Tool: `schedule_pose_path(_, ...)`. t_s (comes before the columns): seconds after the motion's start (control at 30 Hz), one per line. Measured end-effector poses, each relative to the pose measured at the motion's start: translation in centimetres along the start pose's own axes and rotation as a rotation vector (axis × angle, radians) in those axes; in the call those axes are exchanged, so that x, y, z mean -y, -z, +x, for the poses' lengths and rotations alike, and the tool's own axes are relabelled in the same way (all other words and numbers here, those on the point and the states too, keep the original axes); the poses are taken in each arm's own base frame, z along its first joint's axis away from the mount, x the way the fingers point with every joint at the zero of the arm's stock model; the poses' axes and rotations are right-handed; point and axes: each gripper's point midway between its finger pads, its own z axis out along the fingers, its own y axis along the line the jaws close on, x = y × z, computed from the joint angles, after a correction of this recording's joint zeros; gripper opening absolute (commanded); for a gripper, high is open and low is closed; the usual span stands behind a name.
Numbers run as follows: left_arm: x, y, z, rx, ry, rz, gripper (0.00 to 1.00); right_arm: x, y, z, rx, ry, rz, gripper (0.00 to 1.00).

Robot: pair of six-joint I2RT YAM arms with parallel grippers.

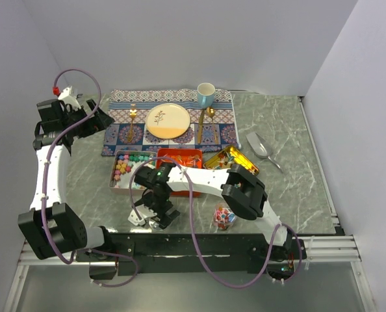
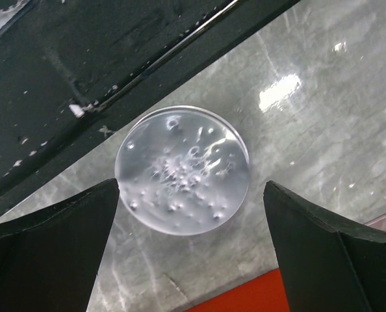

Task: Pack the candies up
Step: Pick up the bottle lid at the center of the board.

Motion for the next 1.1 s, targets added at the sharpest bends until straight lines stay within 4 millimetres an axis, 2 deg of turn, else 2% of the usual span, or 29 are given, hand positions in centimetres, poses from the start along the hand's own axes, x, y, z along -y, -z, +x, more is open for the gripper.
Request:
schedule_pose_path(0.23,0.0,0.0,0.0,-0.001,0.0,0.0,0.97,0.2,-0.8,-0.3,-0.008,0.025,0.013,1.0)
schedule_pose_path(0.53,-0.5,-0.3,1.2,-0.023,0.022,-0.006,0.97,-0.2,-1.2,-0.2,-0.01,0.018,0.0,1.0)
schedule_pose_path(0.77,-0.5,-0.3,1.3,-0.022,0.023,-0.005,0.97,-0.9,-1.7,-0.3,-0.01,0.005,-0.017,1.0)
schedule_pose_path(1.1,-0.3,0.0,1.6,-0.013,0.018,0.003,0.97,-1.4,-2.4,0.4,-0.021,0.024,-0.003,1.0)
